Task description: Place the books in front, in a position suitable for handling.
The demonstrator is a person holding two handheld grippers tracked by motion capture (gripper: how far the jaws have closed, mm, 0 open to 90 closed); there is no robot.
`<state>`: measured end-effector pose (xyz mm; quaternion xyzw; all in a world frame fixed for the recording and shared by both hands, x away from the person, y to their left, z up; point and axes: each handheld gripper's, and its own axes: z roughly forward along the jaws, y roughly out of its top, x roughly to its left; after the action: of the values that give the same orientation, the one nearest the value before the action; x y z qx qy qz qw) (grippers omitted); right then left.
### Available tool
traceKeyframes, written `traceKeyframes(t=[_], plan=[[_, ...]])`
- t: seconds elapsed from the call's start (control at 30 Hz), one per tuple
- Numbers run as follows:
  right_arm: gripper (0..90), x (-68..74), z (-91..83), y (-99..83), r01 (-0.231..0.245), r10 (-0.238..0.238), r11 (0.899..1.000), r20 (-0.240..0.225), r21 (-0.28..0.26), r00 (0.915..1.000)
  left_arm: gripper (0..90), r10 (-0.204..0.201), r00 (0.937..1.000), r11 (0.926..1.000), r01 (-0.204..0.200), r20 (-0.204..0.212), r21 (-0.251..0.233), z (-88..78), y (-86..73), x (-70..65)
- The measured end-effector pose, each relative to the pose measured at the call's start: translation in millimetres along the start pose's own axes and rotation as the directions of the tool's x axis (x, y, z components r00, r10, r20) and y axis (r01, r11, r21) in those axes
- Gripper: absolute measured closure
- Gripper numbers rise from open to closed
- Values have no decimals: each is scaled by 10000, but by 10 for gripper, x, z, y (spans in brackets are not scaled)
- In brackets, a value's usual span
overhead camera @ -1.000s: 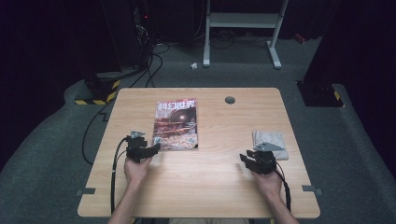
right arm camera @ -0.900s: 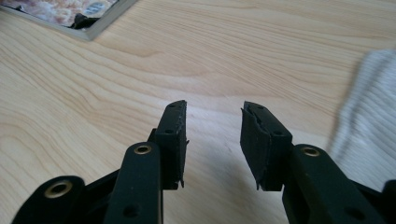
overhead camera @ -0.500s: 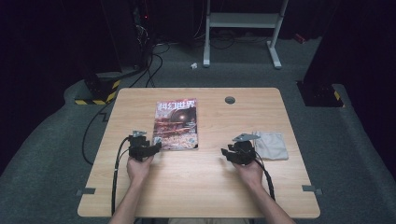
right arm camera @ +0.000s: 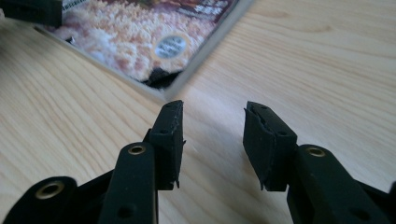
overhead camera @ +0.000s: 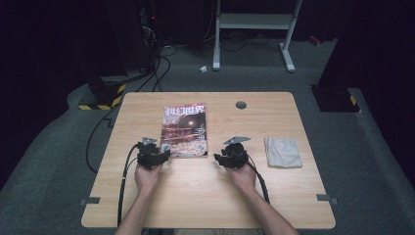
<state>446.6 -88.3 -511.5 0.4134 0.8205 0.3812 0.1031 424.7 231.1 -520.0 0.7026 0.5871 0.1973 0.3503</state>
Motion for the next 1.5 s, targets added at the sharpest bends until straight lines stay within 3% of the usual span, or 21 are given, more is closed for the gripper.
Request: traceKeyframes(t=[0.3, 0.53, 0.77, 1.5], plan=[[567, 155, 182, 233, 110, -108, 9999, -178, 112, 9998, 464, 130, 9999, 9999, -130, -26, 16, -3, -5, -18], [572, 193, 312, 222, 73, -65, 9980, -134, 636, 9999, 472, 296, 9993, 9995, -297, 214, 47, -1, -15, -78], [648, 145, 273, 216, 12, -7, 9967, -56, 813, 10000, 476, 351, 9990, 9993, -354, 259, 117, 4, -12, -142], [674, 62, 4, 2, 194, -227, 9966, 404, 802, 9989, 478, 757, 9952, 9963, -780, 628, 359, 15, -30, -453]])
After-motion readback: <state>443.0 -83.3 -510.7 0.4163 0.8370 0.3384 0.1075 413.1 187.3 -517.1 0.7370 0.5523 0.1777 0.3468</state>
